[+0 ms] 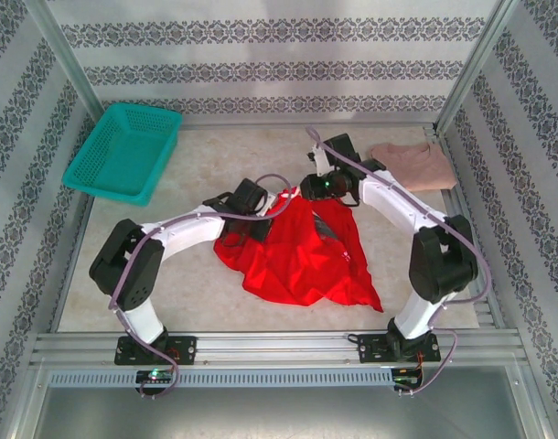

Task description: Fold the inside-out t-shirt

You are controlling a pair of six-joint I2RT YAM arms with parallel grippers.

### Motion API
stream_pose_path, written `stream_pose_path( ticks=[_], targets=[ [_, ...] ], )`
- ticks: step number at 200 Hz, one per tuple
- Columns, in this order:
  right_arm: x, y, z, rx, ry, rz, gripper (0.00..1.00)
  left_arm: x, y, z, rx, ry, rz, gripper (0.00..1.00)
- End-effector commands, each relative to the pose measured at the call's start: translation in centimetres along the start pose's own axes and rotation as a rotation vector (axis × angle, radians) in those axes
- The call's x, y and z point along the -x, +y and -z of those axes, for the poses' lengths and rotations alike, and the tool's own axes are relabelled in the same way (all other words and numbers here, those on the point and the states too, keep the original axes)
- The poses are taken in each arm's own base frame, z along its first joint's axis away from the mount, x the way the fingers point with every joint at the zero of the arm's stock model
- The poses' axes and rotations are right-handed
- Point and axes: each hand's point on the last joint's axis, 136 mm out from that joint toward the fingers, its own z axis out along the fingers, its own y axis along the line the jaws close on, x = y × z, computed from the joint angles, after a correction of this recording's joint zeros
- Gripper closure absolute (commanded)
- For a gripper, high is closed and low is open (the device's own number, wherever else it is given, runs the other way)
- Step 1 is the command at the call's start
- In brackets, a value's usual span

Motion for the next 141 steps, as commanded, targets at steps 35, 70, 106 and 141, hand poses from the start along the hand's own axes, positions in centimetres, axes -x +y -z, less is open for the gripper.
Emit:
stream_pose_path(
  ticks=[35,70,106,141],
  targets=[
    [-8.2,11.0,4.2,0.259,-0.147,0.418,0.58,0.5,-4.6,5.2,-0.431,0.007,0.227,1.00],
    [-9.7,11.6,0.0,0.262,-0.115,0.367,0.56,1.2,-4.8,7.3,-0.543,-0.027,0.315,1.00],
    [-8.7,11.7,-2.9,0.258,-0.120,0.351,0.52,1.5,-4.7,8.0,-0.549,-0.028,0.329,1.00],
    [-8.1,11.8,-4.7,0.260,-0.128,0.323,0.81,1.3,-4.1,8.1,-0.524,-0.028,0.336,1.00]
  ],
)
